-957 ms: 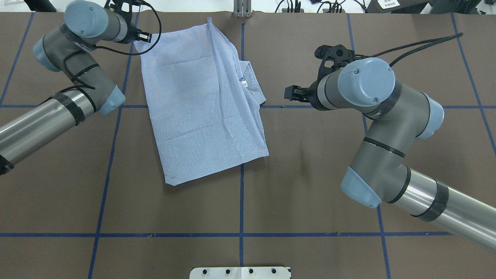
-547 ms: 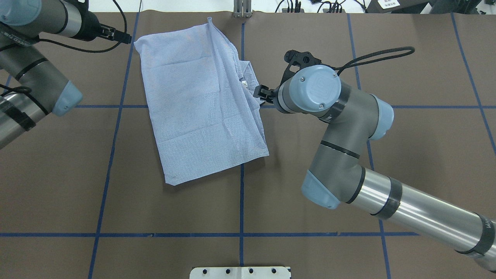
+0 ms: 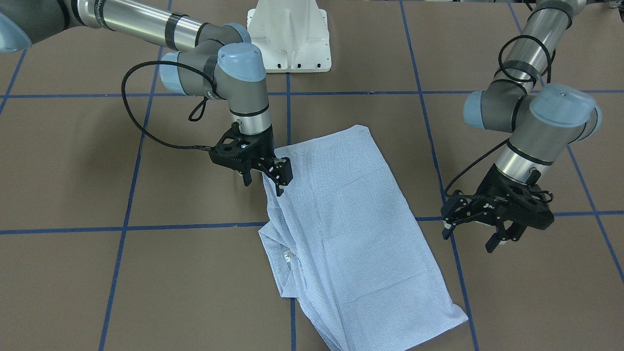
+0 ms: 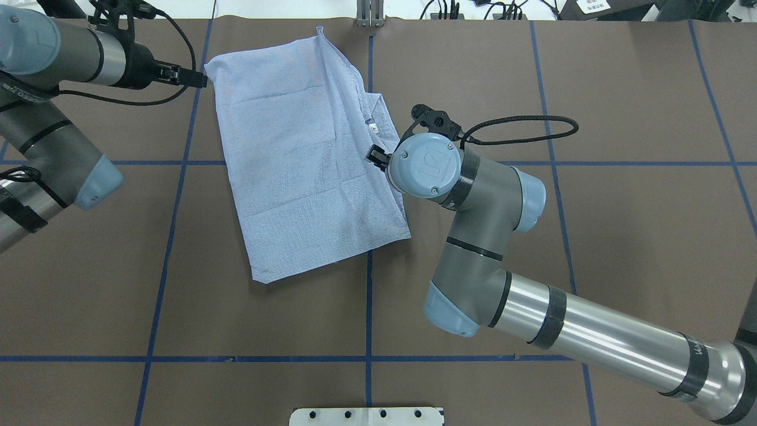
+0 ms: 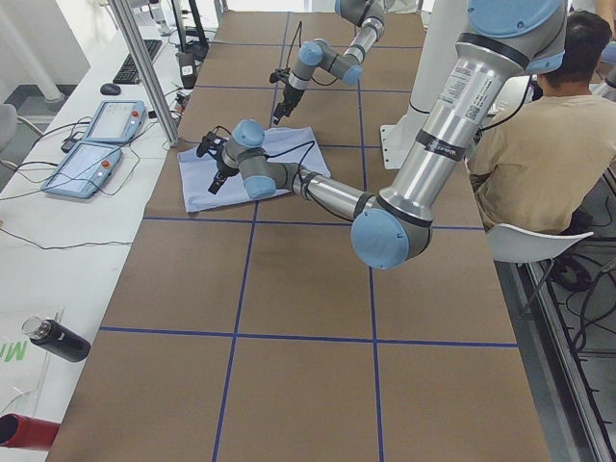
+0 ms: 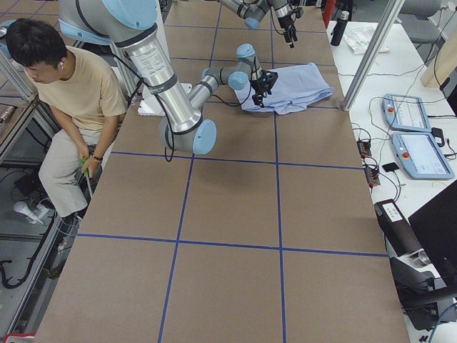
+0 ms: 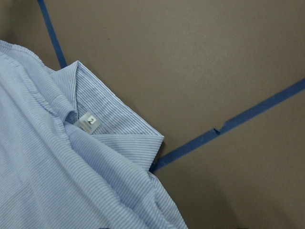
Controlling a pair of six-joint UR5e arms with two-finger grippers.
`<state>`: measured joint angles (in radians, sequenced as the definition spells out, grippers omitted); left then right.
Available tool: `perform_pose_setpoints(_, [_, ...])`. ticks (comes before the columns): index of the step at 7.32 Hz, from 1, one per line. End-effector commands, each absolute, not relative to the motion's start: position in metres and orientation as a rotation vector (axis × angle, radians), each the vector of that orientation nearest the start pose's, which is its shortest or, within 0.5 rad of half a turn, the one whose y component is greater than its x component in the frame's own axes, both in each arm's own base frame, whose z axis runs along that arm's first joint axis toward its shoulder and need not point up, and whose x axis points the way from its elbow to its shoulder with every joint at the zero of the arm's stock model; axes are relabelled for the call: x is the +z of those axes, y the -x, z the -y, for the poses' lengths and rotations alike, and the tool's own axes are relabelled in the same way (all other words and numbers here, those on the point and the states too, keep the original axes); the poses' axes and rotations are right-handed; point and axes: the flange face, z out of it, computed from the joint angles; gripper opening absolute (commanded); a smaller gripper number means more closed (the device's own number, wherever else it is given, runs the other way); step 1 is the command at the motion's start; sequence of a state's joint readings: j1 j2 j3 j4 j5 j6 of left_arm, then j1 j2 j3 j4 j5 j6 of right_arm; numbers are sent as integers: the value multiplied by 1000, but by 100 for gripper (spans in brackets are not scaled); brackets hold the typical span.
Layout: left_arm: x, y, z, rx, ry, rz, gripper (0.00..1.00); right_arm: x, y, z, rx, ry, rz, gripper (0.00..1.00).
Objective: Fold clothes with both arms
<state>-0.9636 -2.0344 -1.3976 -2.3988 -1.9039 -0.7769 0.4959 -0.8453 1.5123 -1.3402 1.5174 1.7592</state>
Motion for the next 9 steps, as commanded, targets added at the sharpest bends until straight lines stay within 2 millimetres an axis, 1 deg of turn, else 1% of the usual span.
perform_pose_setpoints(1, [383,-322,623,32,-656,-934,100,228,598,442,697,-181,896,78])
perform_pose_setpoints(3, [383,-325,622,36,-654,-936,100,238,610,424,682,-198,878,77])
perform_pose_setpoints(5, [384,-325,621,34,-653,-934,100,254,613,416,673,-207,853,77])
perform_pose_setpoints(7, [384,-325,621,34,-655,-936,100,248,618,412,674,-231,860,77])
perform_pose_setpoints(9, [384,-325,621,34,-655,-936,100,241,622,407,671,-234,870,66])
